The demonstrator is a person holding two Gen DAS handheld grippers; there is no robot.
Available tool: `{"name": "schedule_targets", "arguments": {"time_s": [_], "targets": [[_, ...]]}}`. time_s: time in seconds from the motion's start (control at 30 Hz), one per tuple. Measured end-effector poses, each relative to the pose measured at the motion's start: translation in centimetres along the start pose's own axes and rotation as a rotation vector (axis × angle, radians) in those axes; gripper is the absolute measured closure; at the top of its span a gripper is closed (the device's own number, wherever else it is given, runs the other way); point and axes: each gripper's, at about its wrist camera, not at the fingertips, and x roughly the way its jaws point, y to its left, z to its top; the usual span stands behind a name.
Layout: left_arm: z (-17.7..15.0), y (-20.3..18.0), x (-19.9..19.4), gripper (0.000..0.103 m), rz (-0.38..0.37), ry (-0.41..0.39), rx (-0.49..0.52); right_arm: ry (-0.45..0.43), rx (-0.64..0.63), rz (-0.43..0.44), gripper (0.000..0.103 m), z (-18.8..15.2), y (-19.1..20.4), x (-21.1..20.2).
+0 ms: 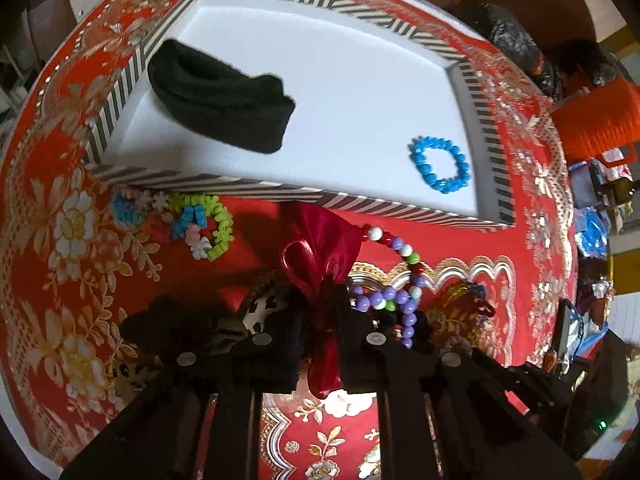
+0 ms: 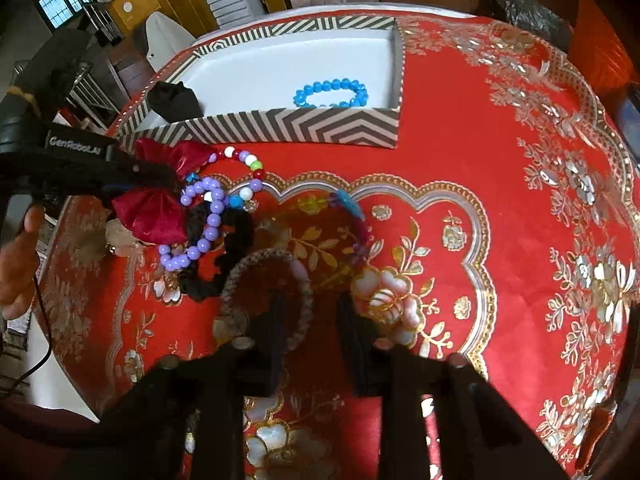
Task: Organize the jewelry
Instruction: 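Grasp the red bow with the left tool while the right tool grasps the grey beaded bracelet, then carry the red bow into the tray with the left tool while the right tool places the grey bracelet there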
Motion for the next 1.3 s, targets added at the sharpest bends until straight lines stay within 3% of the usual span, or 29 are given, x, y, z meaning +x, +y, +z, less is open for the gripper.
{"name": "schedule_targets", "arguments": {"time_s": [0.33, 0.8, 1.3], "targets": [[0.0, -0.6, -5.5, 0.101, -0.070, -0.086, 0.038, -0.092, -0.012, 0.017, 0.096, 0.7, 0.5, -4.7], [0.8, -2.1, -8.8, 0.101, -0.009, -0.178, 0.119, -0.215, 0.004, -0.007, 0.096, 4.8, -0.4, -9.3], [4.7, -3.7, -10.0, 0.101, 0.067, -0.247, 0.164, -0.284, -0.020, -0.038, 0.096, 9.9, -0.9, -11.4]]}}
